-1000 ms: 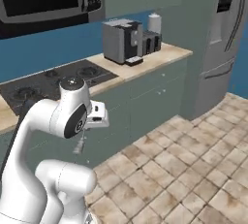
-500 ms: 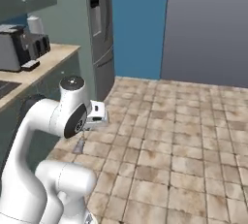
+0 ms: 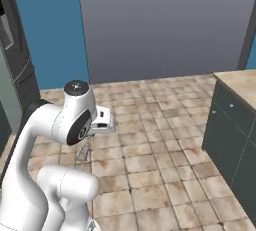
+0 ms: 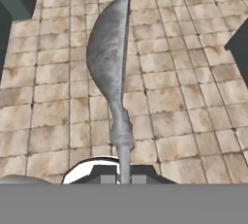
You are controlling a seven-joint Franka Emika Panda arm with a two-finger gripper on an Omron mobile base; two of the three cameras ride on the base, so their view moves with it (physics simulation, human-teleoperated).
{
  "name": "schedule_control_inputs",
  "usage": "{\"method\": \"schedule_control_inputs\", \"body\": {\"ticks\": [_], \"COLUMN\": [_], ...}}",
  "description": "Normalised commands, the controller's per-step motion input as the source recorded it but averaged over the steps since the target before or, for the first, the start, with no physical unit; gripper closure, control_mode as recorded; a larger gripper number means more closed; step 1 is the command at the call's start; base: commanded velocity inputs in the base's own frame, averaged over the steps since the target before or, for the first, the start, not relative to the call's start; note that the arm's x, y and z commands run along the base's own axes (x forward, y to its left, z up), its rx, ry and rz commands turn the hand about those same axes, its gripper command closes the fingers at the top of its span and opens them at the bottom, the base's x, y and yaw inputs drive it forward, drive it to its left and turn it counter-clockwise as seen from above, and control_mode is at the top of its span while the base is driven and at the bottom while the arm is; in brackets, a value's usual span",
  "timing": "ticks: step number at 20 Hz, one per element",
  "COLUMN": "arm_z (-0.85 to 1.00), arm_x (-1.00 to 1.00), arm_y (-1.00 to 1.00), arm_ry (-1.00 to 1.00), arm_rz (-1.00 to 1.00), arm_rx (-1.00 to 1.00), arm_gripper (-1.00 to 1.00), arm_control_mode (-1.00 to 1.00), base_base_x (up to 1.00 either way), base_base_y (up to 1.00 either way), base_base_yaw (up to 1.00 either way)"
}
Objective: Take the fork and place it on the left side of the plate. Then take the spoon and place it on the right side of the plate. Make sure they're directly next to the plate.
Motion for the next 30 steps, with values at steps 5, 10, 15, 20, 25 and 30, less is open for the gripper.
{"method": "schedule_control_inputs", "body": {"ticks": [5,10,15,20,25,30], "arm_z": [0.00,0.00,0.00,0.00,0.00,0.00], "arm_x": [0.00,0.00,0.00,0.00,0.00,0.00], "arm_y": [0.00,0.00,0.00,0.00,0.00,0.00], "arm_ry": [0.00,0.00,0.00,0.00,0.00,0.00], "arm_rz": [0.00,0.00,0.00,0.00,0.00,0.00], "arm_rx": [0.00,0.00,0.00,0.00,0.00,0.00], "arm_gripper": [1.00,1.00,1.00,1.00,1.00,1.00], "arm_control_mode": [1.00,1.00,1.00,1.00,1.00,1.00], "base_base_x": [1.00,1.00,1.00,1.00,1.00,1.00], "base_base_y": [0.44,0.31,0.17,0.17,0.14,0.08], "base_base_yaw": [-0.34,-0.08,-0.10,-0.14,-0.17,-0.20]}}
